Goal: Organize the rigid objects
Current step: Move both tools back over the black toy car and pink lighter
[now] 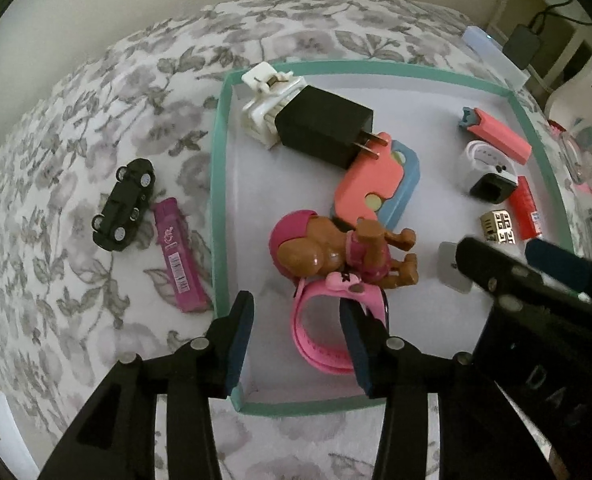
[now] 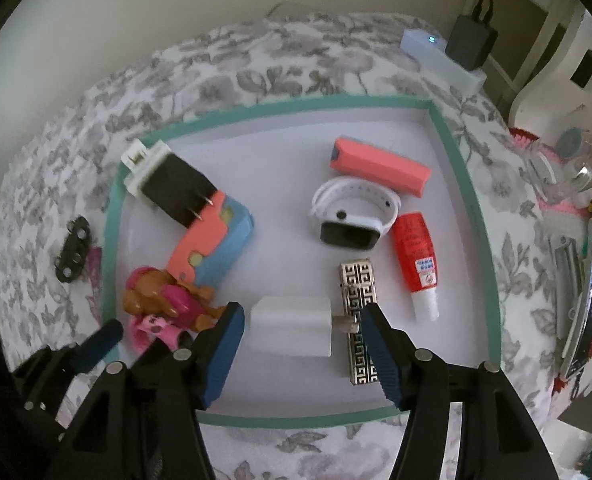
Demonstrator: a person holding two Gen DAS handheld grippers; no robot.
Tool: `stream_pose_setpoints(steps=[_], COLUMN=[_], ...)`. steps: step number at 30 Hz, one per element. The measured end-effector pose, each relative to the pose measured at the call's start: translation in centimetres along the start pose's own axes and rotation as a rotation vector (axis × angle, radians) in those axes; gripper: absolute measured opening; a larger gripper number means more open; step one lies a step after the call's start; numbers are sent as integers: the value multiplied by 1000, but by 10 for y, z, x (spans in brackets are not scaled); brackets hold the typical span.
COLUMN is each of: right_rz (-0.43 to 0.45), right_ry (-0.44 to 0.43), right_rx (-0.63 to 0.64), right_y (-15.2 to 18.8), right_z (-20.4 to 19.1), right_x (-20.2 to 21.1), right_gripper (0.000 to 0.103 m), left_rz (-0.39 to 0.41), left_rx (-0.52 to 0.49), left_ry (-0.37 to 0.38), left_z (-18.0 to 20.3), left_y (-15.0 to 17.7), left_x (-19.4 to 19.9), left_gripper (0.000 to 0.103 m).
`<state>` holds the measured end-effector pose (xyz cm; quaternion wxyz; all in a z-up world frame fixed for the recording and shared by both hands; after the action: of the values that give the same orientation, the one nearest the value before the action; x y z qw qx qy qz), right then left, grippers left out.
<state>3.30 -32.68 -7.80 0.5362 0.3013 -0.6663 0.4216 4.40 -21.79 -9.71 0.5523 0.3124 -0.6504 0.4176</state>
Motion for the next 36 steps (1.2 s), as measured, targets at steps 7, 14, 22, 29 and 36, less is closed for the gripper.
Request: stream_pose_setpoints(steps=[7, 14, 22, 29, 36], right_rz=[96, 186, 240, 214, 177], right_ry=[-5, -11, -6, 18, -3], right_rx=[-11, -23, -7, 22, 67], right_y=[-12, -22, -26, -22, -15], right_z=[-2, -3, -8, -16, -37], right_x=[30, 63, 81, 71, 51], right_gripper=[68, 68, 68, 71, 87], left_rz=[57, 154, 216, 209, 194], left_rx=[0, 48, 166, 309, 417], left_ry=[7, 44, 30, -17, -36], left_z=[-4, -19, -71, -126, -164], left_y=[-7, -15, -29, -28, -22], left_x=[32, 65, 75, 70, 61], left_gripper=[57, 59, 66, 78, 83])
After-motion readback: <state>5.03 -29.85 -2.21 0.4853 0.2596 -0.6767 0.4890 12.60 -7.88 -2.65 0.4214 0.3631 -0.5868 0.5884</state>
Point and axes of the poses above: each gripper's, at about its wrist camera, not at the fingertips, and x roughly against the way its jaws point, z to its right, y to its underside, the point moved 6 cm from there along -x, roughly the way its jaws point
